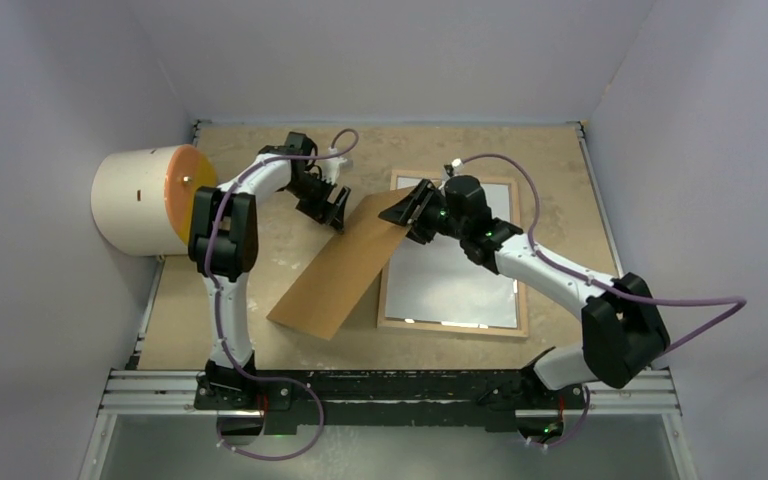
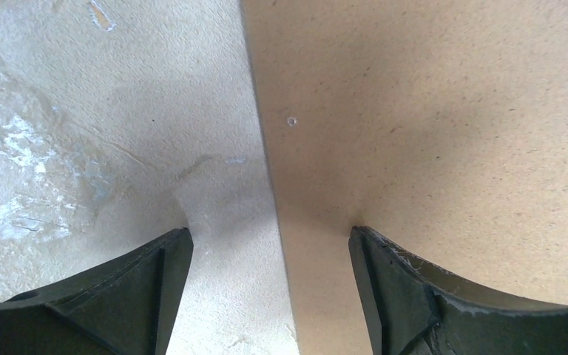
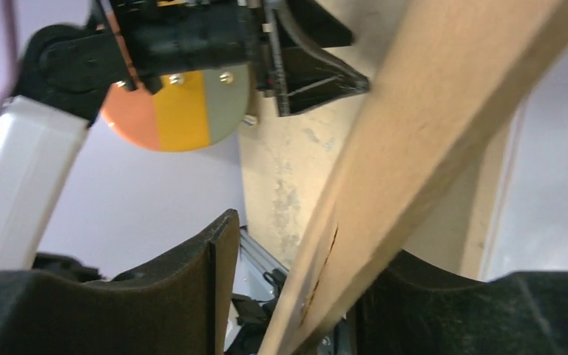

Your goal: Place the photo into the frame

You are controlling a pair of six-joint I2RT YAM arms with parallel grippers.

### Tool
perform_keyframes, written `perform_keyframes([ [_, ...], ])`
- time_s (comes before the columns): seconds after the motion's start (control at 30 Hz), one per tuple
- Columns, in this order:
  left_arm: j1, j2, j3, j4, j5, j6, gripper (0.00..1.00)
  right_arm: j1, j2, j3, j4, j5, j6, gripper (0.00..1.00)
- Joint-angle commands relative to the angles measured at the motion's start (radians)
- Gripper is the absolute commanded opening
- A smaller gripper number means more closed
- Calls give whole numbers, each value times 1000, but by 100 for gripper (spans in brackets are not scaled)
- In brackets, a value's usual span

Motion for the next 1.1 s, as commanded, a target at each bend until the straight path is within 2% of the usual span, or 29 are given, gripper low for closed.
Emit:
perform_keyframes([
  [0.0, -9, -54, -7, 19, -11, -25, 83, 15, -59, 10, -104, 83, -21, 48],
  [0.2, 6, -87, 36, -1, -22, -6, 94, 17, -104, 20, -200, 166, -15, 17],
  [0.3, 25, -153, 96, -32, -14, 46, 97, 17, -94, 22, -238, 143, 6, 0],
  [0.37, 40, -223, 125, -57, 10, 114, 98, 14, -83, 37, -247, 138, 42, 0],
  [0.47, 62, -362, 132, -125, 93, 294, 99, -4, -58, 81, -238, 121, 69, 0],
  [0.7, 69, -820, -63, -285, 249, 850, 100, -98, 20, 165, -124, 3, 194, 0],
  [0.87, 50, -975, -138, -428, 280, 992, 100, -165, 56, 218, -48, -70, 283, 0],
  [1.07, 33, -1046, -239, -455, 246, 1073, 100, -199, 49, 250, 7, -116, 364, 0],
])
